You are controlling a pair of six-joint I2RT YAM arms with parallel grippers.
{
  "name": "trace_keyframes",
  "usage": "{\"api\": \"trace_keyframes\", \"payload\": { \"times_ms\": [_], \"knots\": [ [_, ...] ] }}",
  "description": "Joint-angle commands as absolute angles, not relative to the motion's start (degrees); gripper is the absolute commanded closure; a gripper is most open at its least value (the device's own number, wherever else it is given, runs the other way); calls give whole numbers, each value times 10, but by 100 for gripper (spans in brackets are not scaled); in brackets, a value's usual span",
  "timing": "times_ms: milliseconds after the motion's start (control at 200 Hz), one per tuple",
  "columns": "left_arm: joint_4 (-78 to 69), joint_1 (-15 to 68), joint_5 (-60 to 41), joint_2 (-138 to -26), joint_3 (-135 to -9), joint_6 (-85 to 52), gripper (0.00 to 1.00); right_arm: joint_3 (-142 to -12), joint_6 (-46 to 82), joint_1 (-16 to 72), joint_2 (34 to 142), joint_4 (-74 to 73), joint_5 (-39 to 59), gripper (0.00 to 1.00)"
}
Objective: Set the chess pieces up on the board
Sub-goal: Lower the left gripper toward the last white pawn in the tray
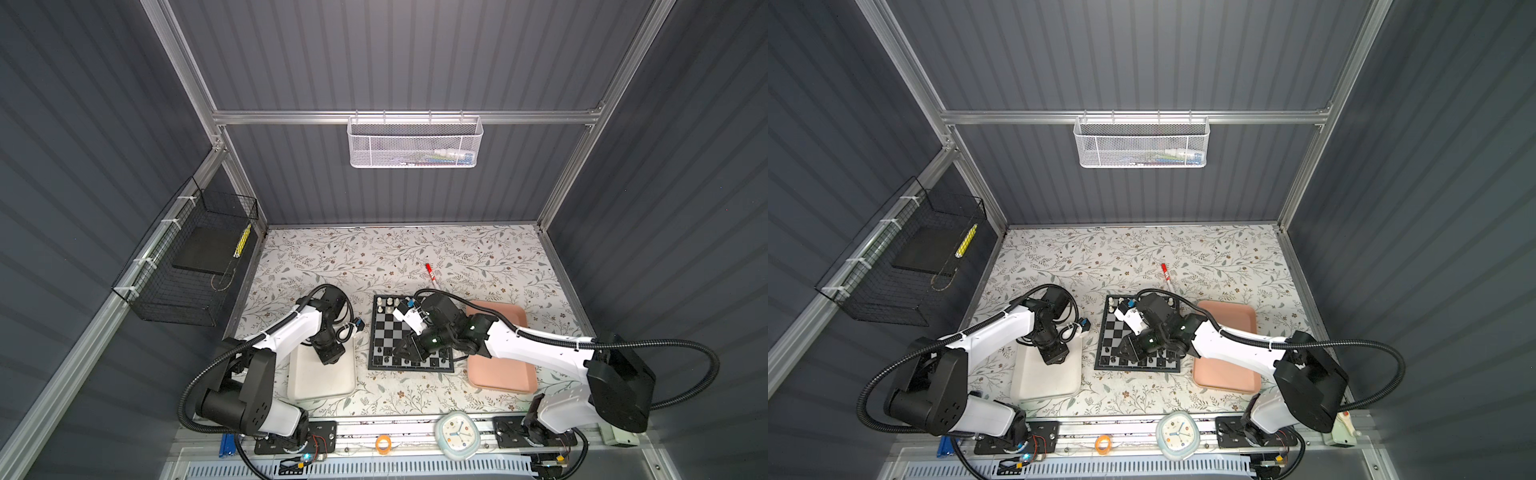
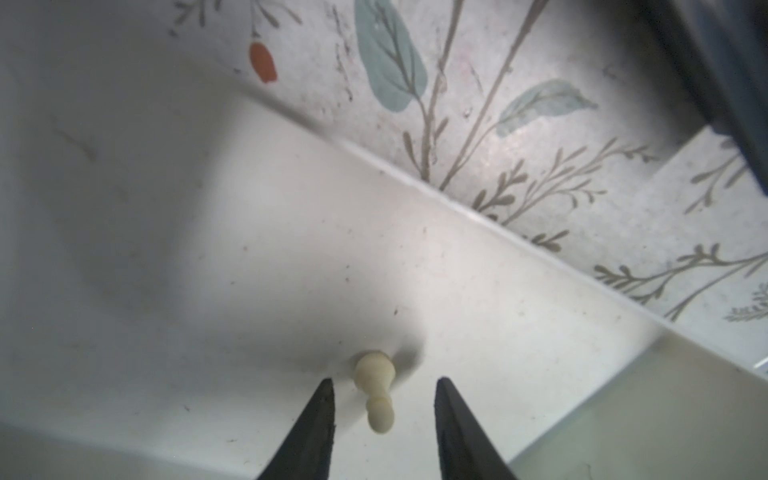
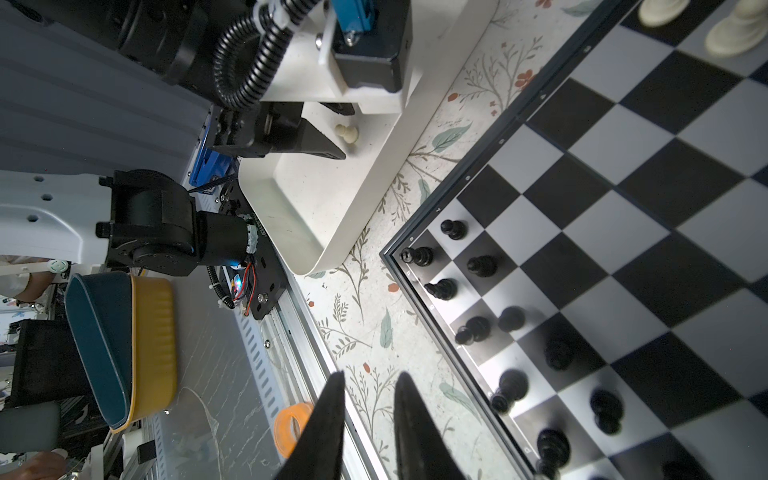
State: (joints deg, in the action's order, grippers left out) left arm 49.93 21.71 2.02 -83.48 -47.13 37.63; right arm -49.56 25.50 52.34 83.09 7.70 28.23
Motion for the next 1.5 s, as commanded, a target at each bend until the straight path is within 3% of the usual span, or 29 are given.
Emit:
{"api": "trace_keyframes", "payload": {
  "times_ms": [0,1491],
  "knots": [
    [496,224,31,-823,-465,366,60,-496,252,525,829,76,279,76],
    [488,237,56,-820,-454,360,75,-484,260,526,828,62,284,76]
  ]
}}
